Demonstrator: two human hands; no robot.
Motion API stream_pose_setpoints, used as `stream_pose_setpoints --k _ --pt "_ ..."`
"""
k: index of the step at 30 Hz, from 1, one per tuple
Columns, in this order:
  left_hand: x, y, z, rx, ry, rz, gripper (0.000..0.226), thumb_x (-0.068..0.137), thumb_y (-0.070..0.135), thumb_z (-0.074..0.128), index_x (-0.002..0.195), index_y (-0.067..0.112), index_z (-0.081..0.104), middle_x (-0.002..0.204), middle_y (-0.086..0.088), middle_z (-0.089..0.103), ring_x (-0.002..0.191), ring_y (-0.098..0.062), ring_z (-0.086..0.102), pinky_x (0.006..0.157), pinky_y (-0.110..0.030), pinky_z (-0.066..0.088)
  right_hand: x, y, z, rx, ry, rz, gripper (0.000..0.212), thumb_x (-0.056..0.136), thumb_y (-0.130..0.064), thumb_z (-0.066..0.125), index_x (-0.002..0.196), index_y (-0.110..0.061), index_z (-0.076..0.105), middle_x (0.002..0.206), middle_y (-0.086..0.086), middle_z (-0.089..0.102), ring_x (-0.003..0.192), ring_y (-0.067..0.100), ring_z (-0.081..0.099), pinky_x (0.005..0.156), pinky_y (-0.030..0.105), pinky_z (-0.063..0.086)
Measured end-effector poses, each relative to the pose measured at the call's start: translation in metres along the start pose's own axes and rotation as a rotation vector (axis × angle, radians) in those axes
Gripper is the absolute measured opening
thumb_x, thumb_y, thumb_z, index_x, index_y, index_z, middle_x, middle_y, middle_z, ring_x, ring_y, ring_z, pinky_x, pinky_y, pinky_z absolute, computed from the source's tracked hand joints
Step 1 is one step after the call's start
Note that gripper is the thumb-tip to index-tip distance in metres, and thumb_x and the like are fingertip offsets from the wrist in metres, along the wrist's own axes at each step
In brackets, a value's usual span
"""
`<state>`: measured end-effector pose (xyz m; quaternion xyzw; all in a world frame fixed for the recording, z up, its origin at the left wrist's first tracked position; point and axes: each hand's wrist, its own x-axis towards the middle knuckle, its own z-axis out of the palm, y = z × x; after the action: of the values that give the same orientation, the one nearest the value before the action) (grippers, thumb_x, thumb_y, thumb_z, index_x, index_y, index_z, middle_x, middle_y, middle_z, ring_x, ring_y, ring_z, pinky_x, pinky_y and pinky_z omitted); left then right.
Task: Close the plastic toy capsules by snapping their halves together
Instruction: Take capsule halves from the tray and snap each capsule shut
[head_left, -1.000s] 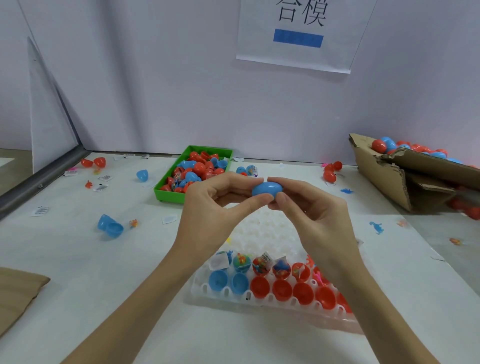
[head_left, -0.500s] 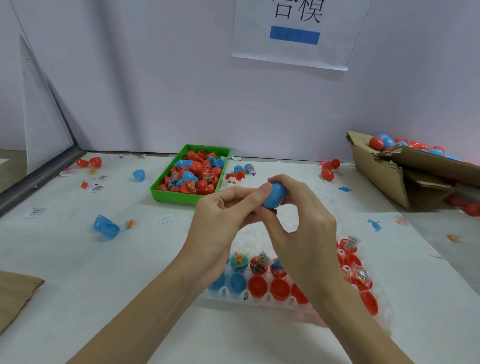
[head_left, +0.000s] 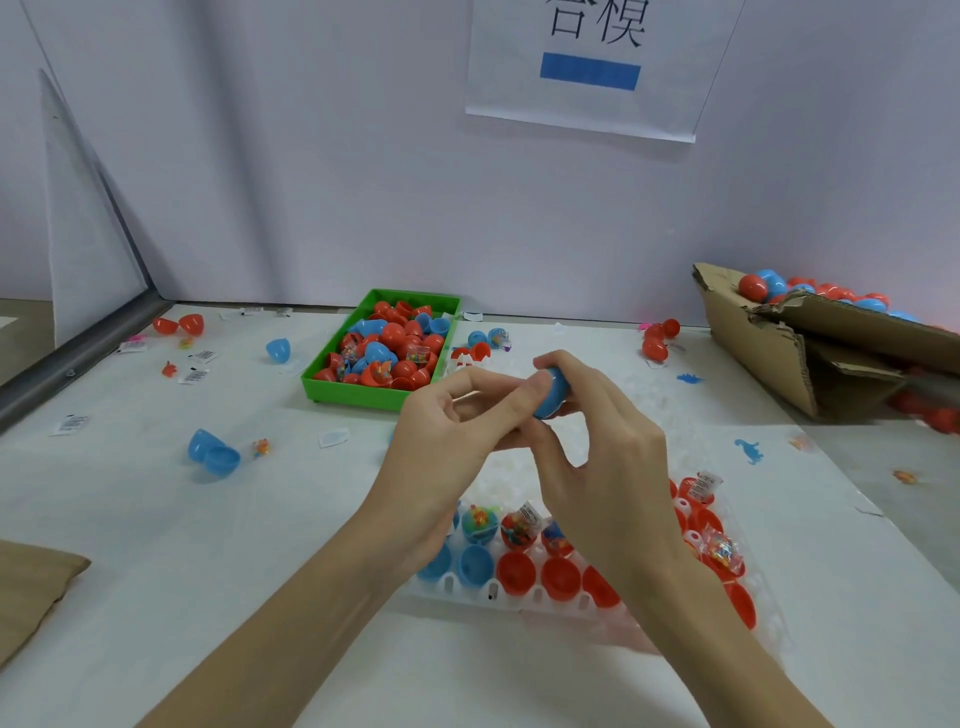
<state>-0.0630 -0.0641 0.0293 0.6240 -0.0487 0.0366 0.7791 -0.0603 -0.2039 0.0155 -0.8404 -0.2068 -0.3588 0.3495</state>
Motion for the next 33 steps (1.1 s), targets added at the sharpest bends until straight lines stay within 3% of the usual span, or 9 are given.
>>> stream_pose_setpoints --k 3,6,9,12,17,20,23,28,33 --pt "0.003 0.0 -0.003 0.025 -0.06 -0.004 0.038 0.084 0.037 0.079 0.11 0.009 0.075 0.102 -0.009 0.081 0.098 -0.025 0.078 0.09 -0.03 0.062 0.001 0.0 0.0 0.011 0.017 -0.04 0.052 0.091 -0.011 0.075 0.138 0.0 0.058 0.12 0.007 0.07 0.104 0.004 0.06 0.096 0.001 0.039" --pt "0.003 0.003 -0.007 -0.214 -0.217 -0.16 0.039 0.098 0.035 0.066 0.114 0.002 0.078 0.104 -0.018 0.078 0.1 -0.028 0.076 0.089 -0.029 0.06 0.002 -0.002 -0.002 0.101 0.033 -0.089 0.055 0.092 -0.018 0.072 0.142 -0.002 0.055 0.129 0.003 0.068 0.112 0.005 0.063 0.098 0.007 0.044" --pt "0.002 0.006 -0.009 -0.46 -0.337 -0.333 0.039 0.103 0.034 0.057 0.107 0.004 0.08 0.097 -0.017 0.077 0.095 -0.027 0.076 0.091 -0.033 0.06 0.002 -0.007 -0.006 0.232 0.037 -0.053 0.054 0.092 -0.027 0.07 0.141 -0.009 0.057 0.13 -0.006 0.067 0.109 0.006 0.066 0.094 0.012 0.05" --pt "0.002 0.006 -0.01 -0.474 -0.386 -0.336 0.039 0.102 0.035 0.056 0.102 0.006 0.081 0.094 -0.012 0.077 0.092 -0.023 0.076 0.09 -0.033 0.06 0.001 -0.009 -0.006 0.367 0.015 0.009 0.051 0.093 -0.026 0.071 0.14 -0.01 0.058 0.131 -0.003 0.067 0.115 0.013 0.067 0.097 0.024 0.054" --pt "0.002 0.005 -0.004 -0.238 -0.249 -0.223 0.051 0.104 0.049 0.051 0.109 0.009 0.081 0.112 -0.02 0.077 0.103 -0.033 0.076 0.085 -0.035 0.062 0.003 -0.004 -0.006 0.233 0.009 0.015 0.042 0.093 -0.028 0.069 0.129 -0.008 0.064 0.116 -0.002 0.069 0.097 0.007 0.066 0.09 0.012 0.051" --pt "0.001 0.001 0.0 -0.047 -0.169 -0.151 0.061 0.095 0.062 0.058 0.105 0.007 0.081 0.103 -0.021 0.078 0.1 -0.035 0.076 0.092 -0.041 0.062 0.006 0.005 -0.008 0.091 -0.039 -0.023 0.036 0.092 -0.026 0.069 0.123 -0.007 0.067 0.102 0.0 0.069 0.086 0.007 0.06 0.085 0.005 0.046" --pt "0.0 -0.001 0.002 0.128 -0.157 -0.078 0.047 0.096 0.049 0.065 0.1 0.005 0.08 0.092 -0.016 0.079 0.09 -0.03 0.077 0.095 -0.045 0.06 0.007 0.013 -0.01 0.035 -0.091 -0.092 0.027 0.094 -0.007 0.071 0.12 -0.007 0.068 0.098 0.0 0.069 0.082 0.007 0.06 0.081 0.009 0.051" --pt "-0.001 -0.002 0.0 0.155 -0.168 -0.056 0.044 0.096 0.045 0.065 0.095 0.004 0.081 0.087 -0.018 0.078 0.083 -0.031 0.077 0.084 -0.039 0.062 0.006 0.014 -0.014 0.005 -0.128 -0.135 0.028 0.095 -0.002 0.067 0.122 -0.003 0.067 0.096 0.003 0.069 0.08 0.013 0.061 0.076 0.02 0.054" --pt "0.0 -0.003 0.001 0.289 -0.118 0.062 0.042 0.097 0.047 0.063 0.089 0.008 0.079 0.074 -0.012 0.076 0.068 -0.029 0.074 0.068 -0.032 0.064 0.006 0.013 -0.012 0.016 -0.155 -0.125 0.038 0.094 -0.002 0.069 0.131 -0.003 0.064 0.104 0.004 0.07 0.084 0.009 0.06 0.084 0.01 0.049"
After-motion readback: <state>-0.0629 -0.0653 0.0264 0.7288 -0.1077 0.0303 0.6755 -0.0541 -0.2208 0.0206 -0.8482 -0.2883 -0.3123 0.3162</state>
